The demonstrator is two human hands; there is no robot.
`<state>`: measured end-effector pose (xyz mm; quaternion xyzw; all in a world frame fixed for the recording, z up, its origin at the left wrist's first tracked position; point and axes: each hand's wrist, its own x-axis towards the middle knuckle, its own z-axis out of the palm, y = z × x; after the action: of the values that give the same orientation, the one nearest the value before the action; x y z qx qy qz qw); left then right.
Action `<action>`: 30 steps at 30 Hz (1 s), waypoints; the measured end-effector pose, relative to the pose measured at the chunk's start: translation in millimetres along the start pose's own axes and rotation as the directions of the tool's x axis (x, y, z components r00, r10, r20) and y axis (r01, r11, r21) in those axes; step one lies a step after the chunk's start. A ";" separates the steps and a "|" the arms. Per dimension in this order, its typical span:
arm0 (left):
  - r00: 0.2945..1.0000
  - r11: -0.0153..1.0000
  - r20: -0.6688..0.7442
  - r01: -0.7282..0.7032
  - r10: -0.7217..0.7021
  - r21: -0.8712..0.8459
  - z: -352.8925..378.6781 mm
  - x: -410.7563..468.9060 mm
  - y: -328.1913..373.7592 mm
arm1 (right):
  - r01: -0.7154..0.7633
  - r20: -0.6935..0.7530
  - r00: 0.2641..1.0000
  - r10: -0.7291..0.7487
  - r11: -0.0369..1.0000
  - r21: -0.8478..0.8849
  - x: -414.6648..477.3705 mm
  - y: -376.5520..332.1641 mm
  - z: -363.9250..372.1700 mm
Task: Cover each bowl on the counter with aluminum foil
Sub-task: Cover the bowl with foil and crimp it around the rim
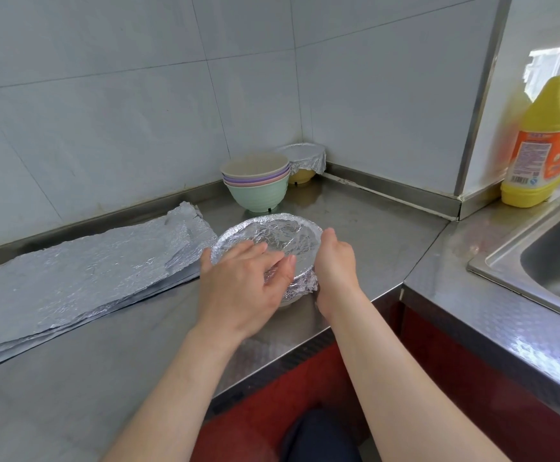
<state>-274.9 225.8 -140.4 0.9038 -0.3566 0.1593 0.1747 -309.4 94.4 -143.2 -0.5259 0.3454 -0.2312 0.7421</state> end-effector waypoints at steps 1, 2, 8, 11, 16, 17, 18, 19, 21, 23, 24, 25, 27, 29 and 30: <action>1.000 1.000 0.001 -0.002 0.002 0.001 -0.2 -0.6 0.7 | 0.005 -0.015 1.000 -0.005 1.000 -0.003 0.4 -0.6 -0.1; 1.000 1.000 0.001 -0.002 0.002 0.003 -0.8 -0.8 1.3 | 0.011 -0.024 1.000 -0.011 1.000 -0.002 1.2 -1.4 0.8; 1.000 1.000 -0.007 0.002 -0.002 0.023 -1.1 -2.0 3.9 | -0.010 -0.019 1.000 0.010 1.000 -0.012 3.9 -4.2 3.6; 1.000 1.000 -0.001 0.002 -0.002 0.020 -1.2 -2.3 4.4 | -0.005 -0.015 1.000 0.004 0.998 -0.065 -0.3 -9.5 1.0; 0.999 0.999 0.042 0.030 -0.031 0.023 -3.6 -3.0 3.2 | 0.000 0.045 0.999 0.003 0.998 -0.069 -4.2 -7.7 -0.5; 0.998 0.999 0.046 0.030 -0.031 0.026 -4.5 -3.6 3.9 | 0.020 0.057 0.998 -0.016 0.997 -0.070 -4.8 -6.3 -1.2; 0.998 0.999 0.053 0.026 -0.028 0.031 -4.7 -4.5 5.4 | 0.049 0.065 0.997 -0.045 0.997 -0.062 -6.1 -4.9 -2.6; 0.998 0.999 0.061 0.024 -0.026 0.036 -4.4 -5.1 7.6 | 0.073 0.067 0.995 -0.070 0.996 -0.047 -8.0 -2.9 -2.2; 0.997 0.998 0.075 0.018 -0.023 0.062 -2.2 -6.0 12.3 | 0.118 0.056 0.992 -0.117 0.993 -0.014 -15.5 1.0 -0.3; 0.996 0.995 0.081 0.017 -0.025 0.095 -1.1 -7.1 15.8 | 0.163 0.031 0.986 -0.163 0.987 -0.006 -18.4 6.6 4.0; 0.996 0.995 0.087 0.018 -0.027 0.100 -1.3 -6.9 16.9 | 0.171 0.032 0.985 -0.171 0.985 0.003 -19.0 7.6 5.6; 0.995 0.995 0.091 0.017 -0.026 0.095 -1.8 -6.6 17.3 | 0.171 0.041 0.984 -0.172 0.985 0.021 -19.1 7.0 5.3; 0.997 0.999 0.068 0.024 -0.026 0.036 -6.7 -6.0 15.1 | 0.162 0.047 0.985 -0.164 0.986 0.049 -24.2 0.3 1.2; 0.997 0.996 -0.060 0.035 -0.040 -0.082 -14.1 -2.1 6.8 | 0.164 0.059 0.984 -0.168 0.985 0.060 -24.1 -1.6 -6.3; 0.991 0.988 -0.114 0.058 -0.074 -0.140 -17.6 3.7 0.3 | 0.172 0.056 0.983 -0.175 0.983 0.057 -23.8 -1.7 -10.2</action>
<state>-275.4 231.0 -123.1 0.8900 -0.3255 0.1820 0.2622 -332.6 104.3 -137.3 -0.5414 0.2693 -0.2877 0.7427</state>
